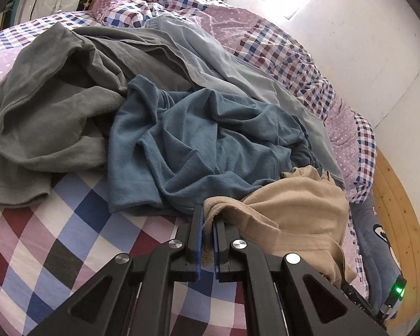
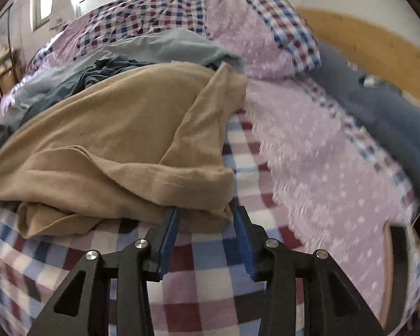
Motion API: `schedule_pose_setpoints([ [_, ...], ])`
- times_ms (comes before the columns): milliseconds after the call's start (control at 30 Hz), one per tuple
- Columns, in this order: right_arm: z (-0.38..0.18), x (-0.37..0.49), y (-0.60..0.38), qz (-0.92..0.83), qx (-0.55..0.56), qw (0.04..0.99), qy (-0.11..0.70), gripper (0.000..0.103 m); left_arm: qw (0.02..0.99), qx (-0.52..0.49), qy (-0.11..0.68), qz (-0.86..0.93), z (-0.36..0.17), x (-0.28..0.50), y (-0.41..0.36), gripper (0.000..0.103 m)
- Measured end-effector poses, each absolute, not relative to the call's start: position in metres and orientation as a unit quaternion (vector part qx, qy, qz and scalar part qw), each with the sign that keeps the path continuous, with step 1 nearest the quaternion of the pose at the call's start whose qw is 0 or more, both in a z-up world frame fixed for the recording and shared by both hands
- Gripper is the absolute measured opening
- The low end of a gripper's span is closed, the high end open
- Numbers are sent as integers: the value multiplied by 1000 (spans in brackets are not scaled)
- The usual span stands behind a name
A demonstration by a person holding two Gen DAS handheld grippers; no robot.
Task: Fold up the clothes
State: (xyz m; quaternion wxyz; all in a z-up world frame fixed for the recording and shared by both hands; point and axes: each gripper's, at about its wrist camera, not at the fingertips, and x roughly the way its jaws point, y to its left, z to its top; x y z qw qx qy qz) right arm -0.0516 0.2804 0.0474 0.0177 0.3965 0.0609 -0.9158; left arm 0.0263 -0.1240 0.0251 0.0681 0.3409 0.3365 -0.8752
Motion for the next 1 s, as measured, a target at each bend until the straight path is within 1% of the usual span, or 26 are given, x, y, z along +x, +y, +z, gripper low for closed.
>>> schedule_pose_setpoints([
  [200, 54, -56, 285, -924, 377, 4, 67, 44, 69, 341, 336, -875, 25, 27, -124, 3],
  [467, 55, -48, 274, -917, 384, 55, 92, 44, 69, 342, 338, -874, 24, 27, -125, 3],
  [500, 52, -48, 269, -915, 384, 58, 108, 44, 69, 343, 338, -874, 24, 27, -125, 3],
  [567, 46, -48, 259, -910, 385, 61, 142, 50, 69, 344, 339, -873, 23, 26, -125, 3],
  [633, 39, -51, 255, -906, 386, 53, 166, 54, 69, 344, 339, -873, 23, 26, -124, 3],
  [733, 34, -57, 255, -905, 381, 30, 186, 55, 68, 344, 338, -873, 23, 26, -123, 3],
  [900, 45, -63, 279, -924, 357, -13, 135, 55, 69, 344, 337, -874, 23, 26, -123, 3],
  [1000, 55, -63, 289, -933, 342, -21, 109, 55, 70, 345, 336, -874, 23, 26, -123, 3],
])
